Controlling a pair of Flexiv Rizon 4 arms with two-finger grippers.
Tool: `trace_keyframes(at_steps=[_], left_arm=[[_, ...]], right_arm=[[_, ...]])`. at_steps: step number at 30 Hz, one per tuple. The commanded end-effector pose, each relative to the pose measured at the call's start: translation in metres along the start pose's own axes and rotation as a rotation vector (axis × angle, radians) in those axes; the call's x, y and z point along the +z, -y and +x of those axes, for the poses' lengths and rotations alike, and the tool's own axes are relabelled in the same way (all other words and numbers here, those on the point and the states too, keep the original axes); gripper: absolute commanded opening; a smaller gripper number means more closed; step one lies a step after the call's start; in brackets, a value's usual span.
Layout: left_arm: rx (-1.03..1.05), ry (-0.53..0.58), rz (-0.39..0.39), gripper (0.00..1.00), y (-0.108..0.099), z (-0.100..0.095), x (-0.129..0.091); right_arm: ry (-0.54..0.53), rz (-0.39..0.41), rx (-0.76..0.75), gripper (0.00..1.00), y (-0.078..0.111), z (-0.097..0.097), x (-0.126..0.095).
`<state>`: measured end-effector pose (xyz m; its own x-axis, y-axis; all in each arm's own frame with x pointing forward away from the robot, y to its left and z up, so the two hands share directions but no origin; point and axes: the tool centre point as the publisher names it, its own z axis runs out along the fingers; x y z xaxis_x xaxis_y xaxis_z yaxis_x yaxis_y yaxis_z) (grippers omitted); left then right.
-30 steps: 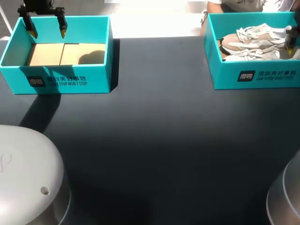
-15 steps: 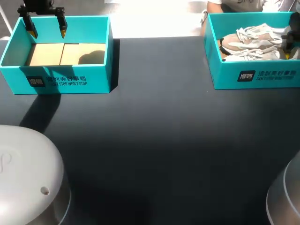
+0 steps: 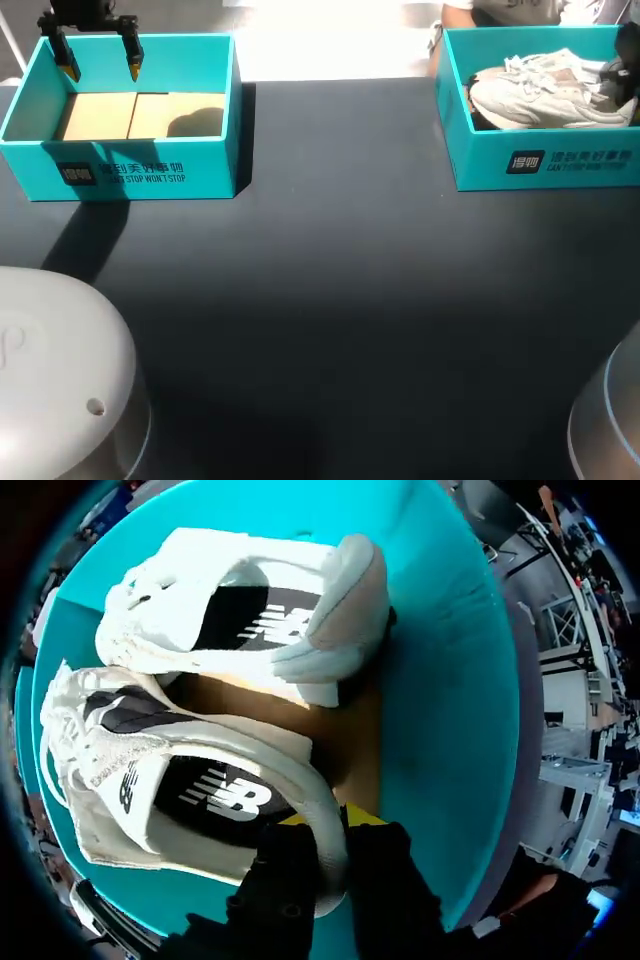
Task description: Take the shoe out of the shoebox, open the shoe tongue, remove and reinsert the insole, then place the shoe into the shoebox
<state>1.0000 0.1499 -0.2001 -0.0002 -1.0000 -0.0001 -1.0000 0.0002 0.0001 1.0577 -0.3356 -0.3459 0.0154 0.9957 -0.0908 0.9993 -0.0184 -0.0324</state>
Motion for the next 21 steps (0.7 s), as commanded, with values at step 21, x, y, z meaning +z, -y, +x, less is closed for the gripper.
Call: trace_keyframes(at_steps=[21], left_arm=[[0.000, 0.000, 0.000, 1.00, 0.000, 0.000, 0.000]], right_arm=[[0.050, -0.116, -0.131, 0.00, 0.034, 0.016, -0.175]])
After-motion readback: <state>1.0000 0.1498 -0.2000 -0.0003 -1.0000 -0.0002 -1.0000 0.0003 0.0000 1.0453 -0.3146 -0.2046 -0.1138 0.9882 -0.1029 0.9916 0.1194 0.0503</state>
